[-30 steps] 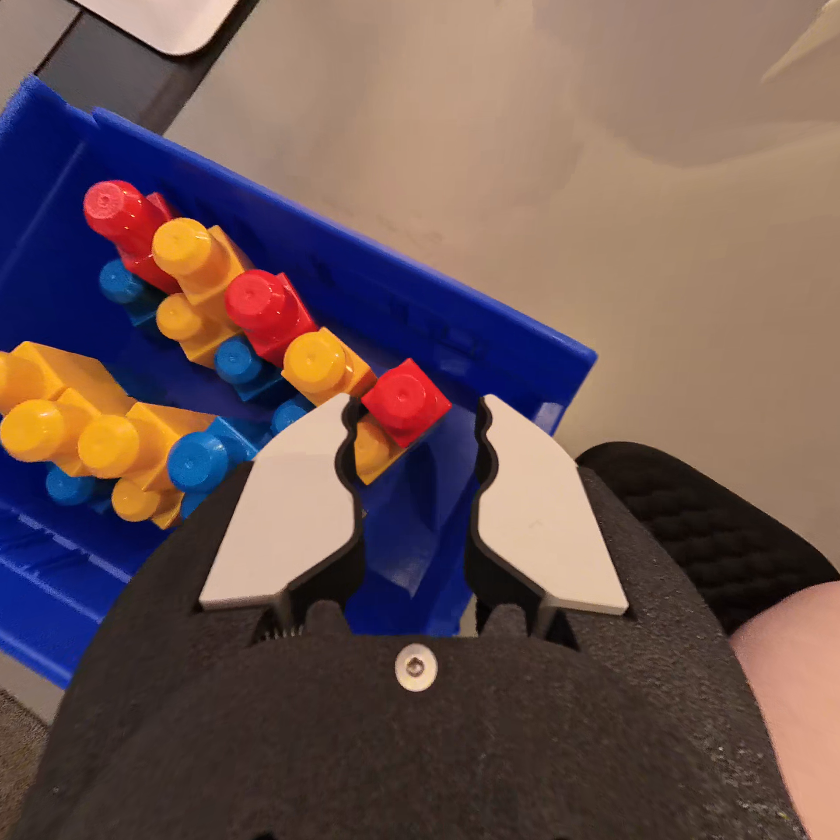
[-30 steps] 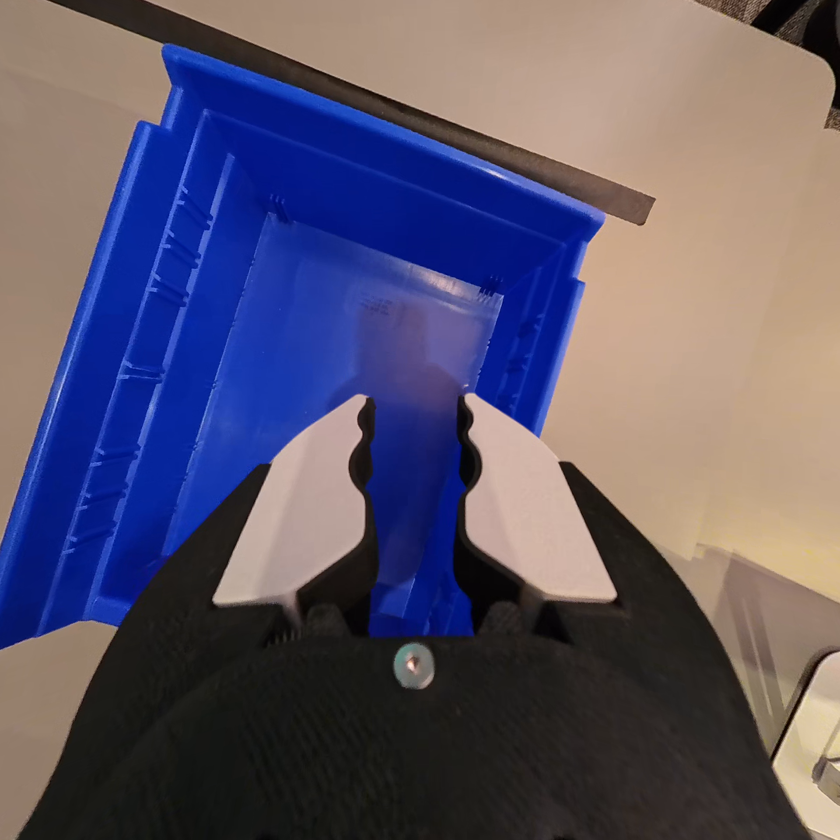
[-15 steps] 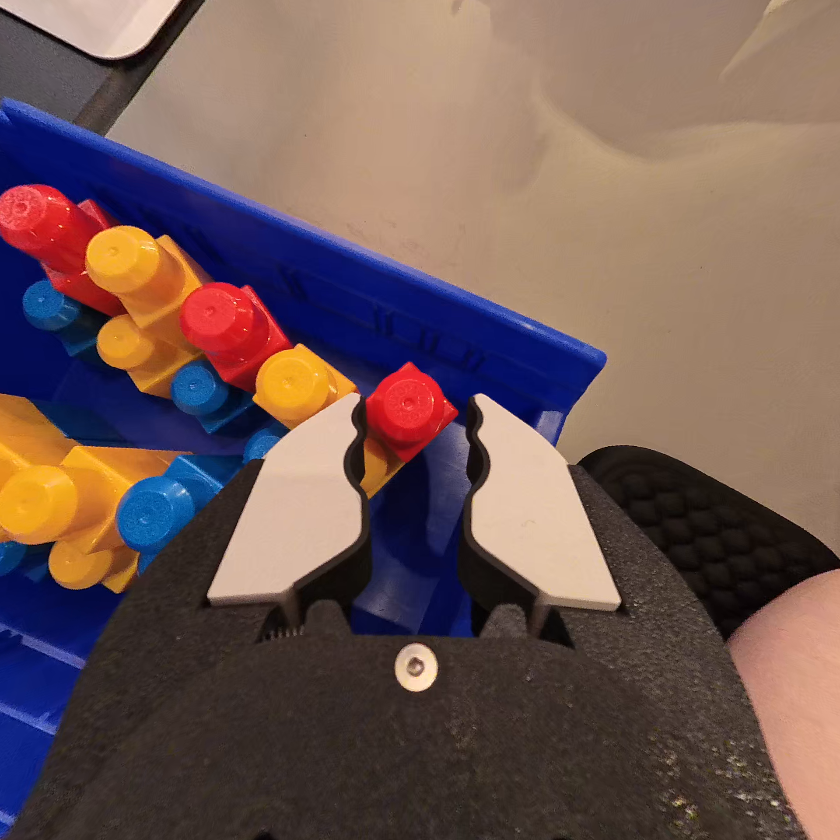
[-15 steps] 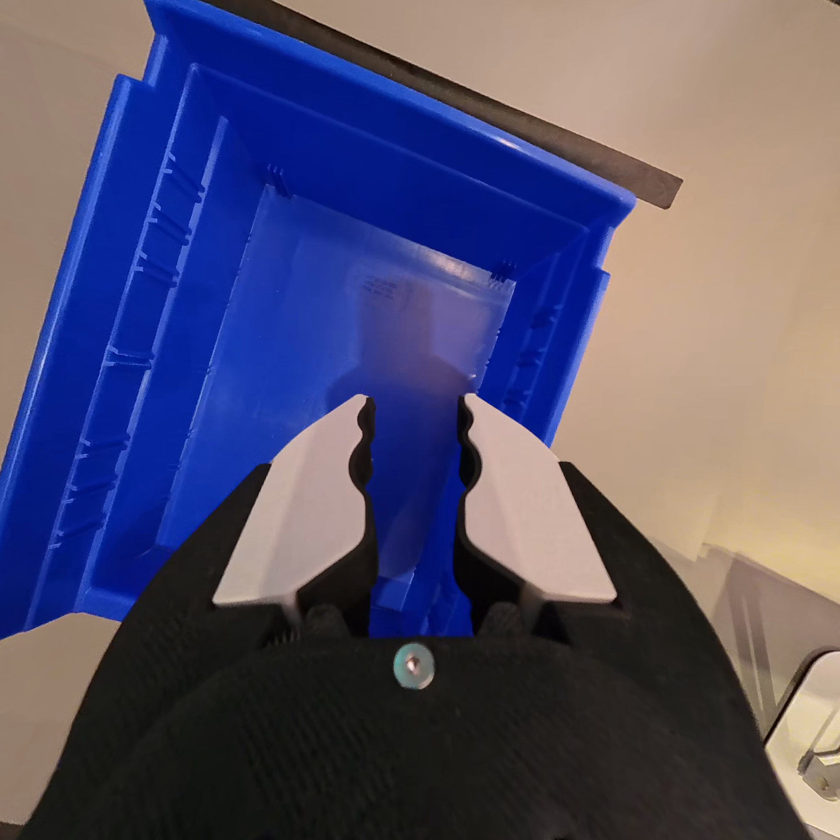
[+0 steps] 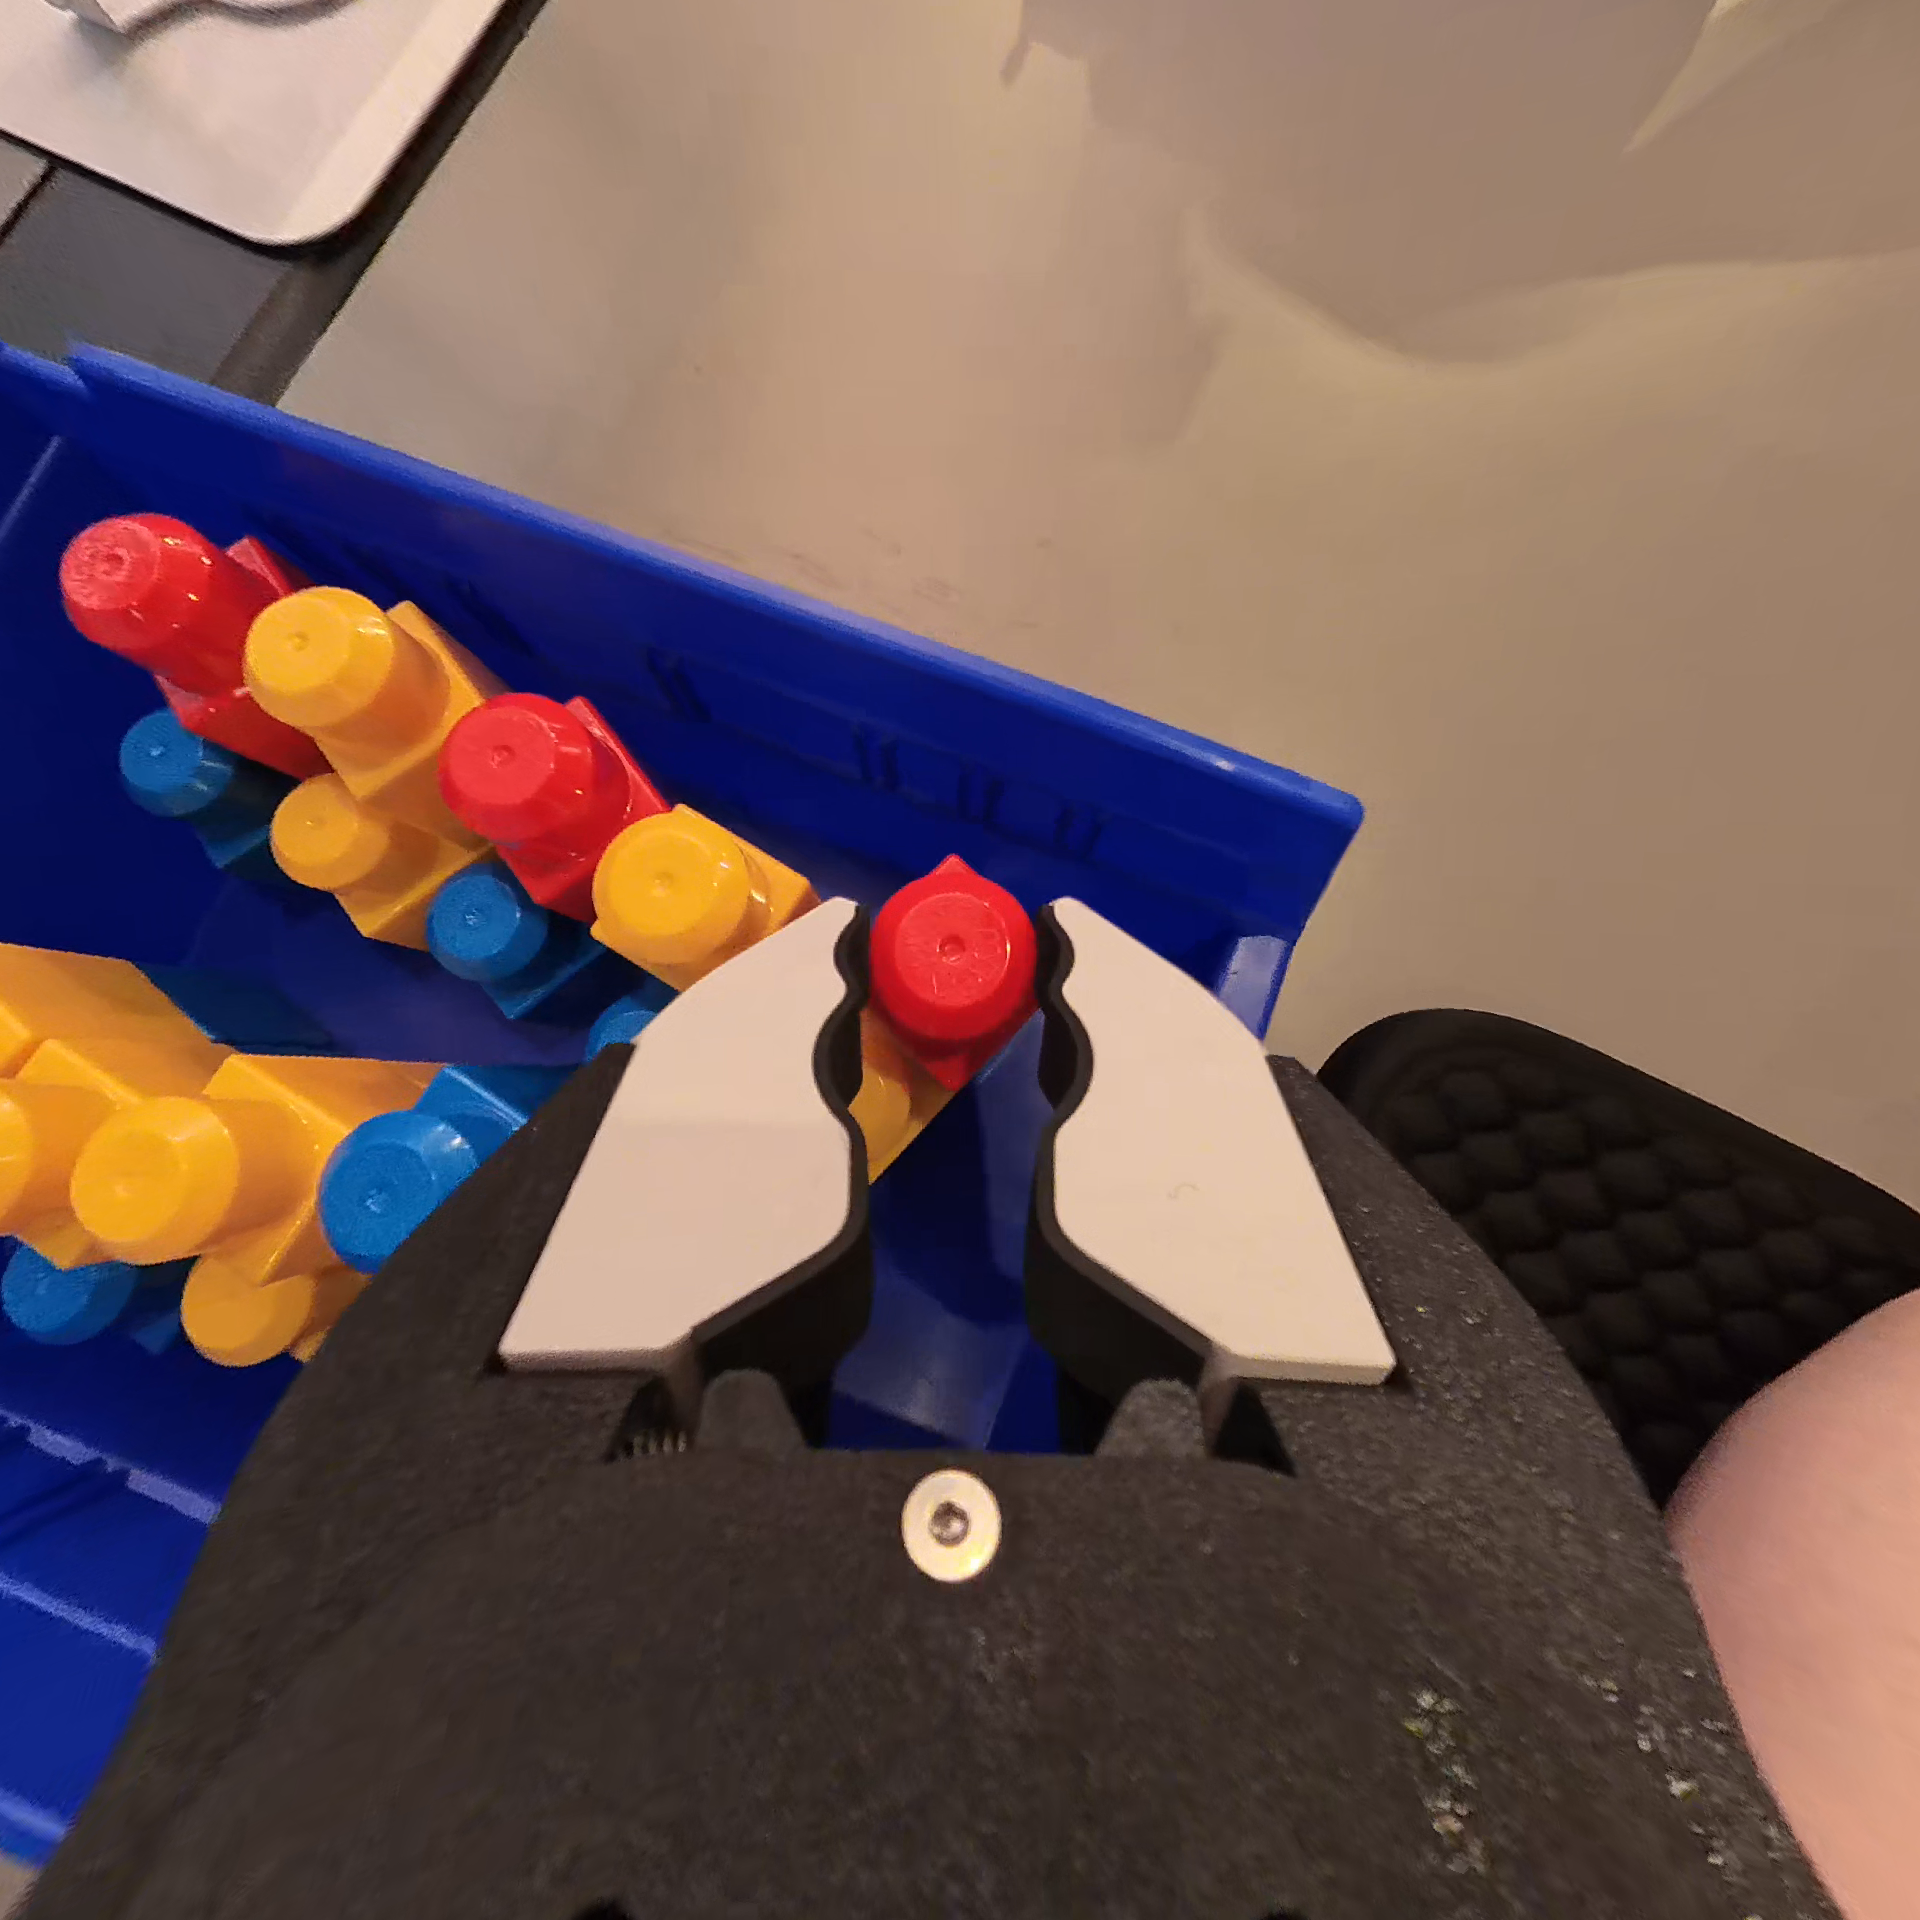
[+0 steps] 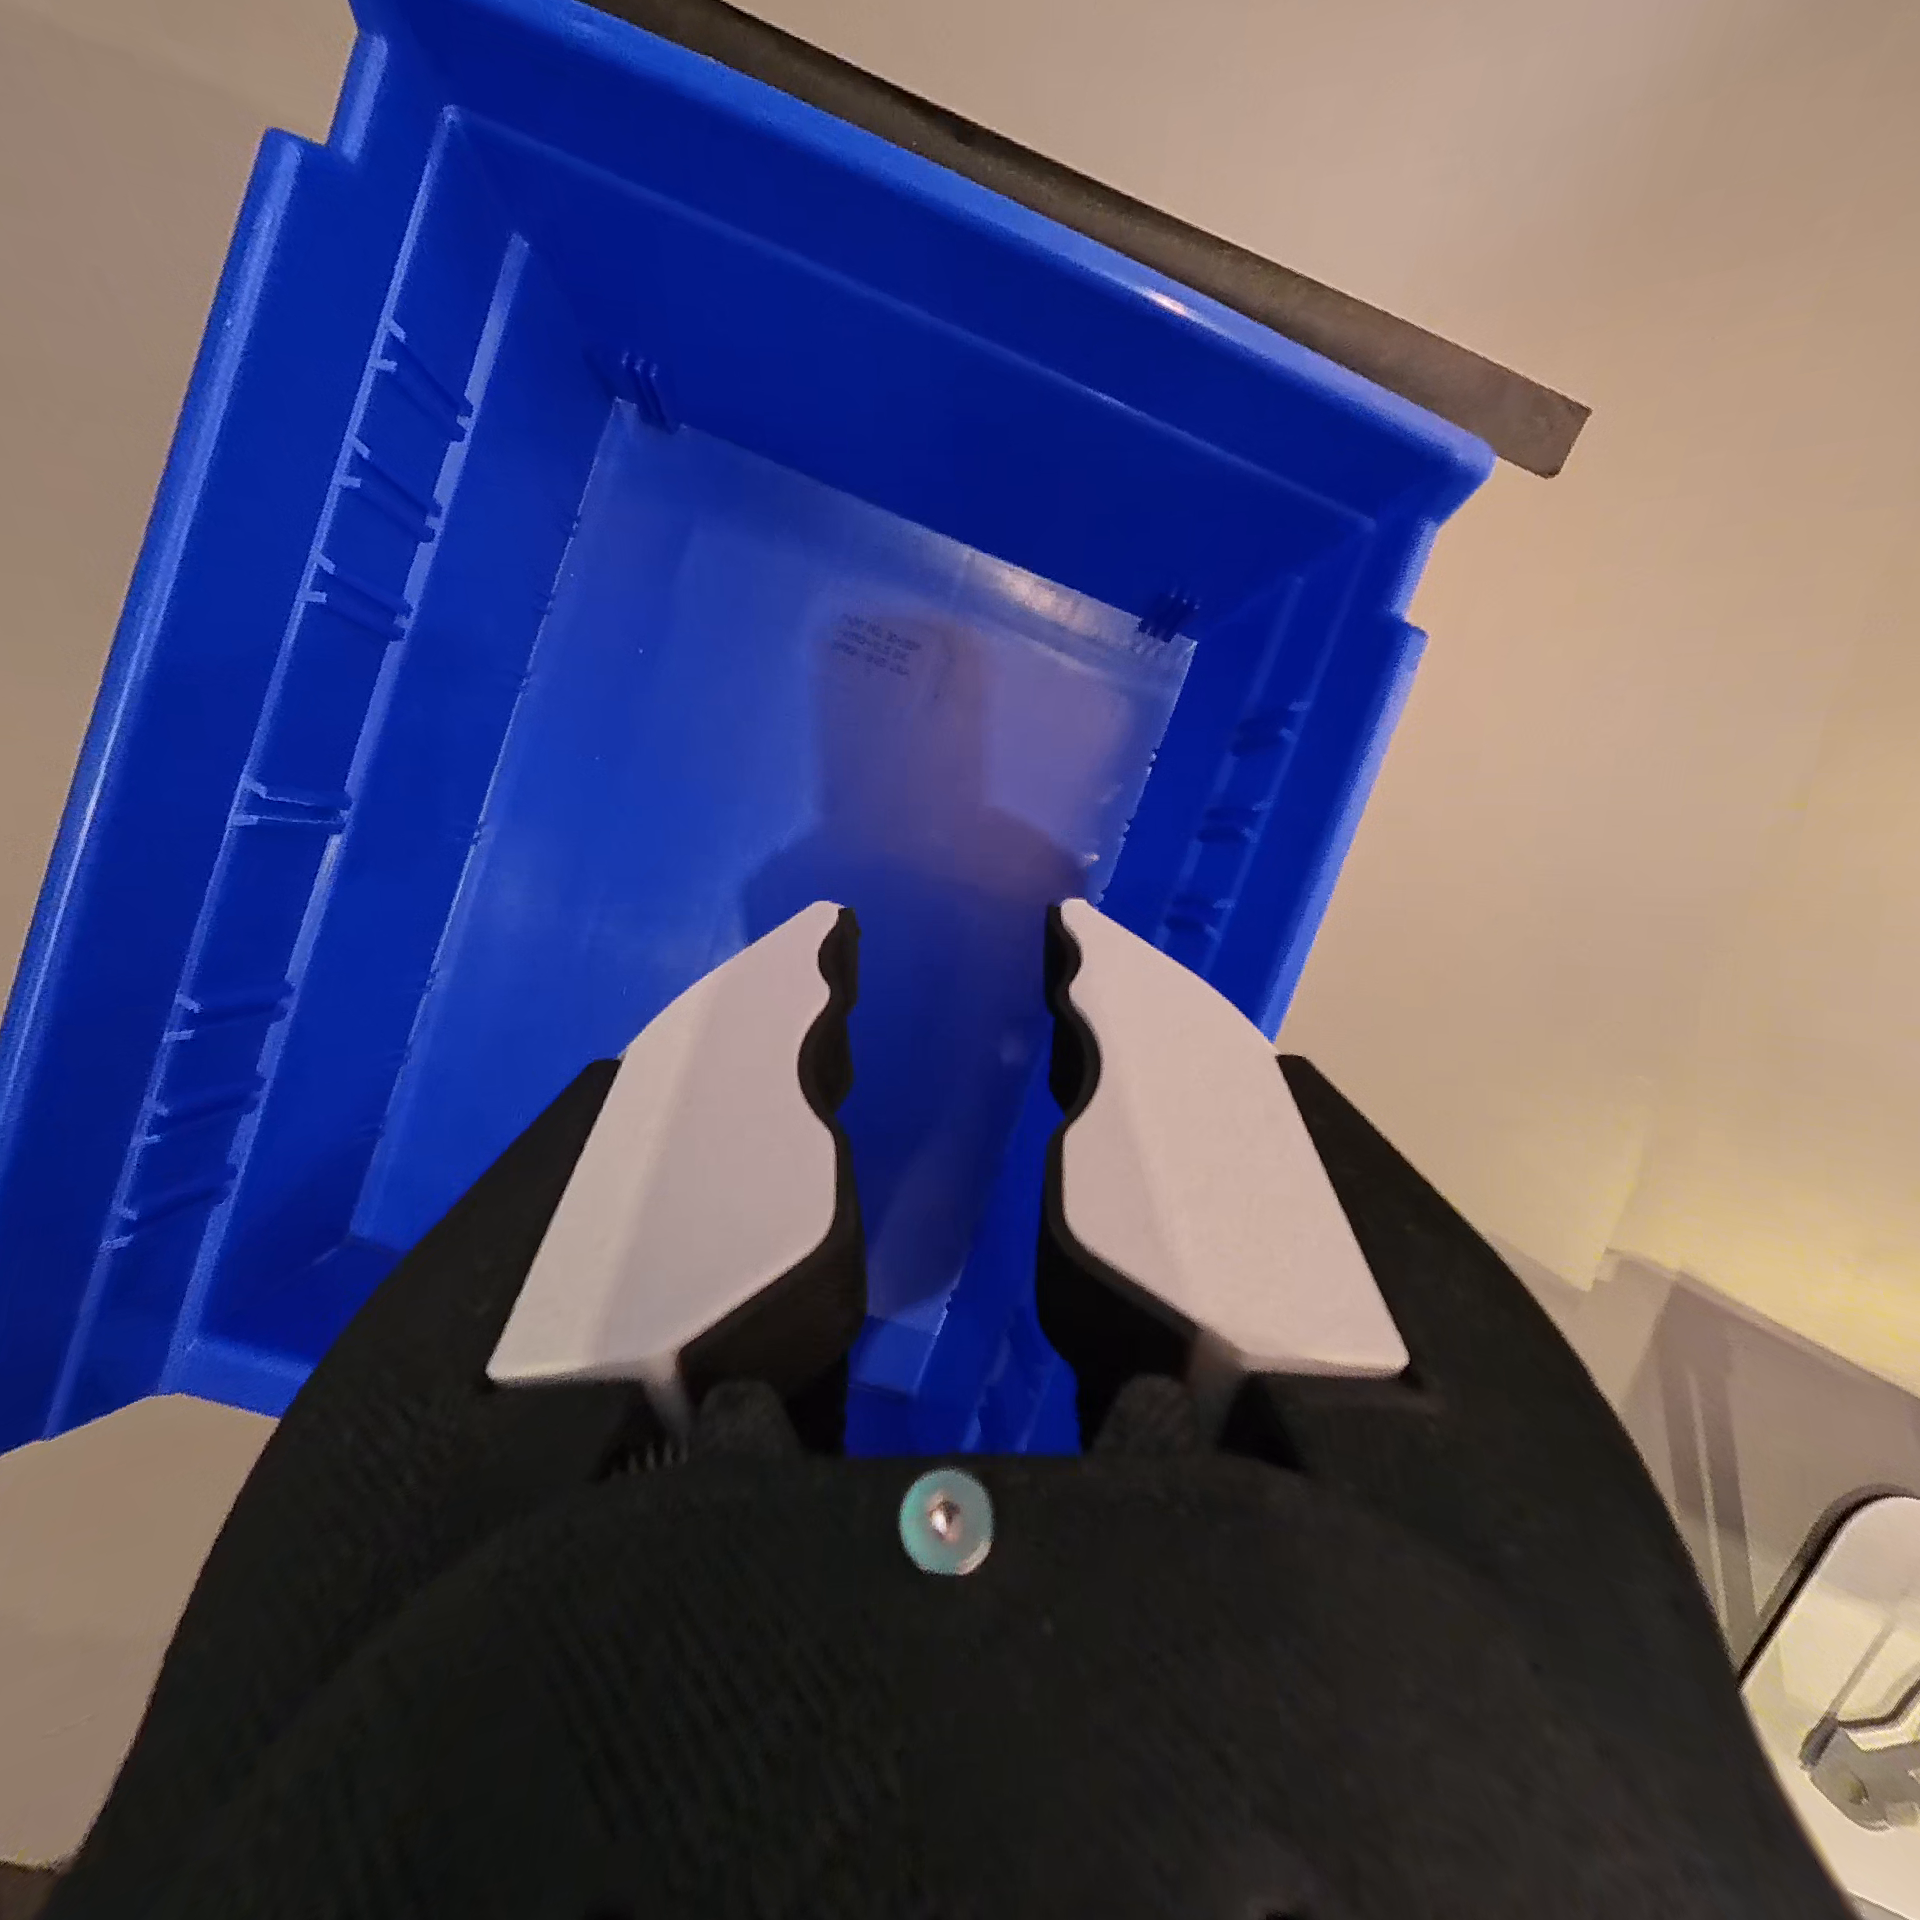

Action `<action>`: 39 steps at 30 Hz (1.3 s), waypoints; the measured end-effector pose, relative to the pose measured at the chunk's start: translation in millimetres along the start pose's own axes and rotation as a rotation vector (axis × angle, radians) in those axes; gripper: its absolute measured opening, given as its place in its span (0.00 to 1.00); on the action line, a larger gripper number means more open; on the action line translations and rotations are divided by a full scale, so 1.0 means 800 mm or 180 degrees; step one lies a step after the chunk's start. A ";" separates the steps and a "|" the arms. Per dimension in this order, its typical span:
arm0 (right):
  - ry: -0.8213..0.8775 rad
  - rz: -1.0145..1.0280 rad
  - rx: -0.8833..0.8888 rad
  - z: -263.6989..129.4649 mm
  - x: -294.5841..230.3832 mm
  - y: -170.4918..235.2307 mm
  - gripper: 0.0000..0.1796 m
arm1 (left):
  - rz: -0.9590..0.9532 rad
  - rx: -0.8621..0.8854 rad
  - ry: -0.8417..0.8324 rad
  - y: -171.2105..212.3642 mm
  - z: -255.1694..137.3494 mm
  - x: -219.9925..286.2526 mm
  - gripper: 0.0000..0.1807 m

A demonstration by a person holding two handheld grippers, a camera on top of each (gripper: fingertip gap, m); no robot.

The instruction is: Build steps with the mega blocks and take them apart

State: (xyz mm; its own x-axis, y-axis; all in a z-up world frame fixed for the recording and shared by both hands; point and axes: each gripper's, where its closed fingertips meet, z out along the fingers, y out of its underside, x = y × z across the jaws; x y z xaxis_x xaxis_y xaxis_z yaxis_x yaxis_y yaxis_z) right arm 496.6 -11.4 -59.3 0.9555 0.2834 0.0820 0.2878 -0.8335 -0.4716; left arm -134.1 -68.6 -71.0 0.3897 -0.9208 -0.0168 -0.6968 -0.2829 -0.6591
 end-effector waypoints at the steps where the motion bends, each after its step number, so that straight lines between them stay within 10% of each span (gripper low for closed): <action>1: -0.0007 -0.0016 0.0005 0.000 -0.002 -0.001 0.21 | 0.0010 0.0050 0.0005 -0.004 -0.005 0.002 0.17; 11: 0.0329 -0.0527 0.0907 -0.080 -0.071 -0.074 0.20 | 0.0648 0.1121 -0.0757 -0.127 -0.094 0.029 0.17; 20: -0.1236 -0.2365 0.2639 -0.120 -0.417 -0.124 0.30 | 0.0087 0.1824 -0.0139 -0.273 -0.035 0.080 0.17; 28: -0.1674 -0.2038 0.2887 -0.074 -0.490 -0.110 0.38 | 0.0271 0.2059 0.0662 -0.326 0.038 0.156 0.17; 30: -0.1965 -0.2112 0.3014 -0.086 -0.496 -0.104 0.23 | 0.0338 0.2113 0.0767 -0.328 0.037 0.163 0.16; 39: -0.3307 -0.2109 0.2007 -0.104 -0.504 -0.066 0.23 | 0.0723 0.1876 0.0782 -0.305 0.054 0.174 0.35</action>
State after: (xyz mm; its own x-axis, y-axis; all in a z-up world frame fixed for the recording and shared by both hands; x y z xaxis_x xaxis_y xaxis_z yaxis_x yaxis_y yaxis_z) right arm 101.7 -121.4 5.4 0.0865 0.9902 -0.1094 0.3205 -0.1317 -0.9380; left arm 116.5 -116.1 55.1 0.0756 -0.9941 -0.0779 -0.2732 0.0545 -0.9604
